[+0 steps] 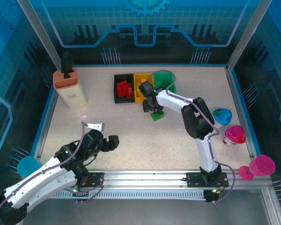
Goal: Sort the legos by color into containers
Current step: Pick up the lego from the center of the table, then place the lego in the container, then pick up the lego from the center of the table.
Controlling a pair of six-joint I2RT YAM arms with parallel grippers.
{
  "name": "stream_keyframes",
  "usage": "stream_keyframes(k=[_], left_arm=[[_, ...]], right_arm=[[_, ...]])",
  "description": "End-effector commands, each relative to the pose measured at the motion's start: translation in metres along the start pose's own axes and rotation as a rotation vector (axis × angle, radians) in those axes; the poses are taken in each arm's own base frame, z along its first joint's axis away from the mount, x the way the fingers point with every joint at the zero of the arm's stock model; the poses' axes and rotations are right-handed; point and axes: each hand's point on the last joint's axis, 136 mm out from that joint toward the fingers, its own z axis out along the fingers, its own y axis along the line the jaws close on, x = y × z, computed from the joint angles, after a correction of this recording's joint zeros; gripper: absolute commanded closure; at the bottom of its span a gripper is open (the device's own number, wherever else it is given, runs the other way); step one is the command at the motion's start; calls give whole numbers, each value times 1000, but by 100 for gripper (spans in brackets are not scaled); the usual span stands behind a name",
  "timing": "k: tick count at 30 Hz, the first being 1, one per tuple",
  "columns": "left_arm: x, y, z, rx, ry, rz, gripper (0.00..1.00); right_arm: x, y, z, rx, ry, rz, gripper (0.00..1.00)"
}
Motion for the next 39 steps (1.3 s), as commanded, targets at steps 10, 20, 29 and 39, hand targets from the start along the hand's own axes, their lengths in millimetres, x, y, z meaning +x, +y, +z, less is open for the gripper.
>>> stream_keyframes(k=[10, 20, 29, 39], left_arm=[[6, 7, -1, -25, 16, -6, 12], [3, 3, -5, -6, 11, -5, 12], [1, -8, -4, 40, 14, 6, 12], [4, -38, 10, 110, 83, 56, 12]], right_arm=[[-86, 9, -41, -40, -129, -8, 45], [-130, 1, -40, -11, -153, 13, 0], [-109, -3, -86, -79, -243, 28, 0], [-54, -20, -109, -150, -256, 24, 2]])
